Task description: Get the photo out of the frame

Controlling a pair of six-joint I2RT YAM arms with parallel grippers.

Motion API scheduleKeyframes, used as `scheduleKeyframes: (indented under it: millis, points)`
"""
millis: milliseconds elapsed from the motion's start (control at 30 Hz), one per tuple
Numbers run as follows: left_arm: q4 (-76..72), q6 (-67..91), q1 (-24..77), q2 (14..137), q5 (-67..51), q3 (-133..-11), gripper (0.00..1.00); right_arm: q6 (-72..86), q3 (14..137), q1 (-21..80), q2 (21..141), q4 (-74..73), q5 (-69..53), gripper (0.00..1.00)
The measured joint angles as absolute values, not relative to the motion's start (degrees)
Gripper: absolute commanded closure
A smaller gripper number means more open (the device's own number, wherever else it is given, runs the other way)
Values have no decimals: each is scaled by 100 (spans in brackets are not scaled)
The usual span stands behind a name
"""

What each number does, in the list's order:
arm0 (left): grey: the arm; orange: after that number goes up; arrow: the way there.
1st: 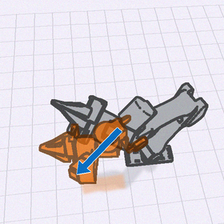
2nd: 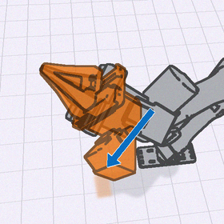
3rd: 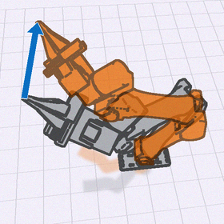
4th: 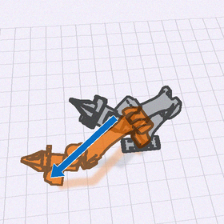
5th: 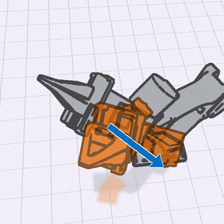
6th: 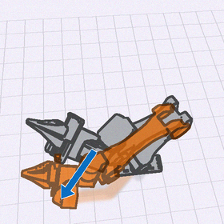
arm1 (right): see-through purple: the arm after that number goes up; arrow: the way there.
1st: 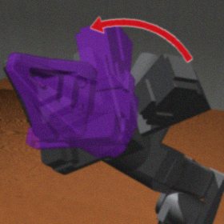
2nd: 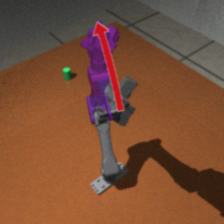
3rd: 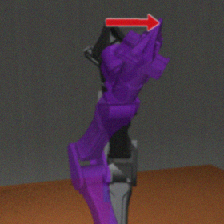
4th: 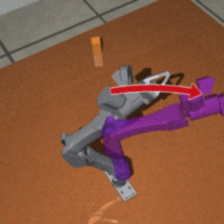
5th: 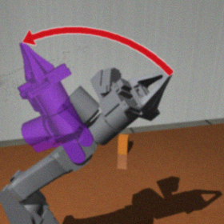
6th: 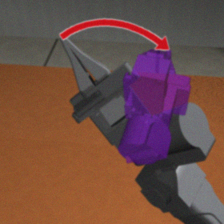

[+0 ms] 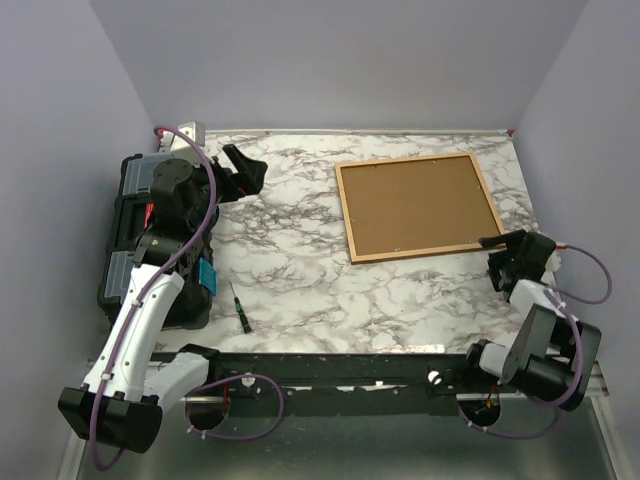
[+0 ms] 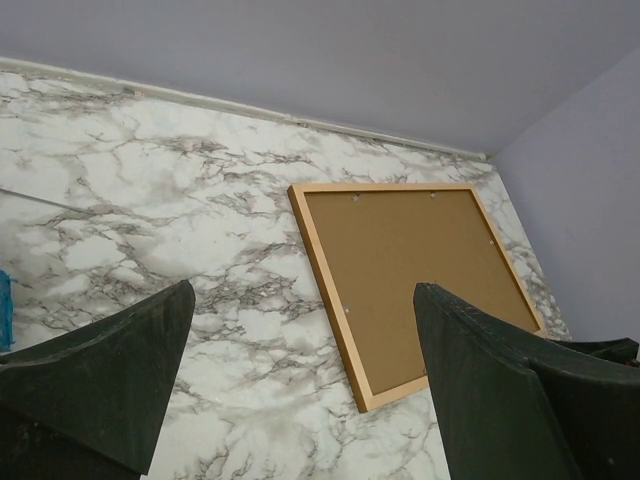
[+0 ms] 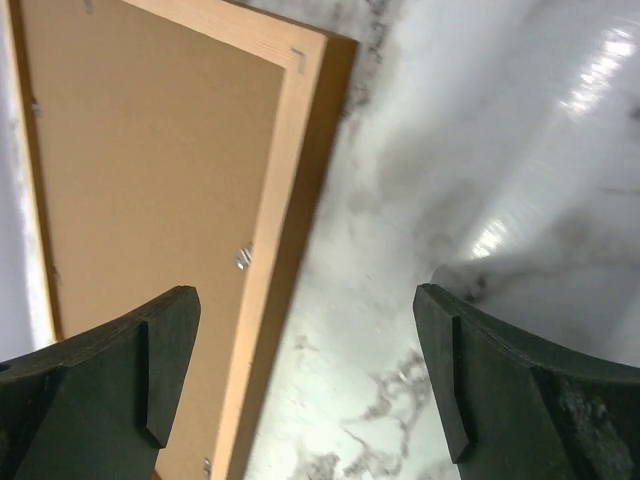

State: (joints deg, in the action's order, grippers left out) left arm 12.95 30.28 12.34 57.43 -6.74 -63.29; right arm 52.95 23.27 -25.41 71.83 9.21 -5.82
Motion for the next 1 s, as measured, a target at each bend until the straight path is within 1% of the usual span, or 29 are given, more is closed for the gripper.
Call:
scheduleKeyframes:
  millis: [100, 133, 167, 267, 367, 533, 600, 633, 700, 867, 1000]
  points:
    - [1295, 3028, 1234, 5741, -674, -6329, 7, 5043, 2309, -2342, 6617, 213, -305, 5]
    - [1295, 3028, 1234, 5734, -674, -6329, 7, 4984, 2331, -2174, 6475, 58, -202, 7]
    - [1293, 3028, 1234, 5730, -674, -6329, 7, 4877, 2408, -1796, 6346, -156, 19, 8]
    - [1291, 3028, 1234, 5719, -674, -6329, 7, 4545, 2985, -99, 6305, -670, 617, 9]
    - [1293, 3017, 1234, 5719, -674, -6329, 7, 4283, 3645, 1653, 6495, -838, 1066, 10]
    - [1293, 2954, 1234, 5719, -668, -6329, 7, 4082, 4663, 4475, 7701, -845, 1699, 10]
    - [1293, 2908, 1234, 5717, -661, -6329, 7, 4045, 4928, 5400, 8283, -725, 1739, 11]
    - [1293, 2871, 1234, 5717, -628, -6329, 7, 4040, 5050, 5787, 8554, -646, 1743, 14]
    - [1293, 2808, 1238, 5712, -576, -6329, 7, 4036, 5315, 6414, 9098, -438, 1758, 14]
    - [1293, 2657, 1238, 5660, -403, -6329, 6, 3887, 5931, 7518, 10136, 257, 2067, 16]
    - [1293, 2604, 1238, 5640, -344, -6329, 6, 3745, 6580, 8053, 10829, 598, 2449, 23]
